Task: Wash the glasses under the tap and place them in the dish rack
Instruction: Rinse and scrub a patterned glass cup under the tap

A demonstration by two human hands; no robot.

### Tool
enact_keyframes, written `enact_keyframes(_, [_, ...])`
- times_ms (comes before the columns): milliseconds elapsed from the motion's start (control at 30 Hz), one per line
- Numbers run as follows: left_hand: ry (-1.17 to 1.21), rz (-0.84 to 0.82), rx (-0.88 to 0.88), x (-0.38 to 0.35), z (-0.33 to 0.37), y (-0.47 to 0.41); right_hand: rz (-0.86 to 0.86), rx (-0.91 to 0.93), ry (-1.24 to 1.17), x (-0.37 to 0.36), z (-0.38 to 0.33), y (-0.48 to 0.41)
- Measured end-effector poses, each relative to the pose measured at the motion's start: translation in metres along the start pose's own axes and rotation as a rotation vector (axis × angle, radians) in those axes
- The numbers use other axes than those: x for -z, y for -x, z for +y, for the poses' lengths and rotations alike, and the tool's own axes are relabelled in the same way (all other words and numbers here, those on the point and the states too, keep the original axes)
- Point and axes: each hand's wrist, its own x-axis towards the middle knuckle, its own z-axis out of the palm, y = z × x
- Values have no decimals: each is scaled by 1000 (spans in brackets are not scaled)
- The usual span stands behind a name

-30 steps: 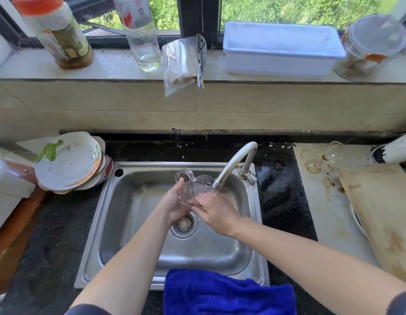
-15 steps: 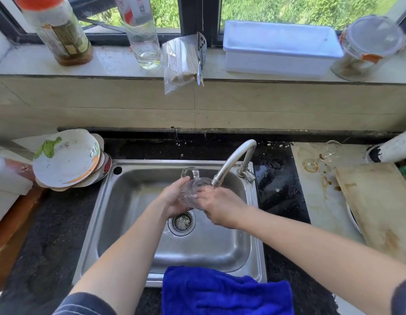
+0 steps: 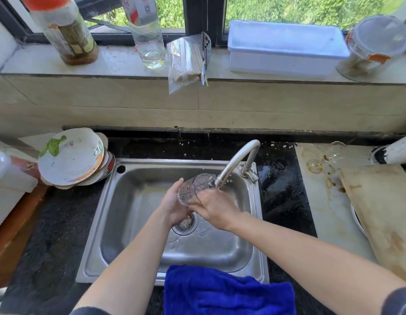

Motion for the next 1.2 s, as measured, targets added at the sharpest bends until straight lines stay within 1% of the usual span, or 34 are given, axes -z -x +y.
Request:
enact_keyframes(67, [33, 42, -15, 4, 4, -1, 2, 84, -27, 2, 0, 7])
enact_keyframes(167, [-78, 139, -19, 14, 13, -3, 30, 234, 83, 6, 17, 20])
enact_keyframes(200, [-99, 155, -4, 13, 14, -3, 31, 242, 121, 3, 20, 17])
enact_keyframes(300, [-153, 120, 64, 4, 10, -5, -1, 198, 207, 2, 10, 5])
enact_keyframes(433, [-154, 148, 93, 15, 19, -7, -26, 265, 148, 5, 29, 13])
enact_keyframes(467, [-137, 146, 101, 14, 21, -6, -45, 257, 151, 5, 30, 13])
enact_keyframes(567, [-170, 73, 163, 1, 14, -3, -74, 222, 242, 4, 19, 6])
enact_keyframes(600, [-184, 51, 173, -2, 15, -2, -84, 229, 265, 6, 17, 5])
enact_keyframes(633, [-204, 44, 176, -1, 18, -2, -68, 275, 250, 7, 17, 4])
enact_keyframes(700, [-334, 64, 201, 5, 25, -1, -52, 363, 205, 8, 24, 7])
enact_keyframes(767, [-496, 122, 236, 4, 29, 5, -27, 397, 245, 5, 29, 5])
enact_keyframes(800, [-539, 142, 244, 4, 27, 8, -42, 375, 268, 6, 25, 4])
enact_keyframes(867, [-518, 136, 214, 6, 23, 12, -16, 298, 248, 7, 18, 4])
enact_keyframes(900, [-472, 112, 183, 9, 20, 11, -12, 227, 183, 9, 13, 5])
enact_keyframes(967, [-306, 45, 92, 11, 12, 11, -16, 76, 66, 10, 6, 5])
enact_keyframes(1033, [-131, 17, 10, 5, 6, 9, -11, -13, 40, 9, -3, 4])
enact_keyframes(1067, [-89, 25, -12, 0, 7, 10, -13, -19, 21, 9, -6, 4])
enact_keyframes(1100, [-95, 49, -28, -2, 10, 10, -24, -1, -11, 11, -7, 6])
enact_keyframes(1200, [-196, 159, -44, 11, 25, 8, -120, 118, -5, 24, 1, 21])
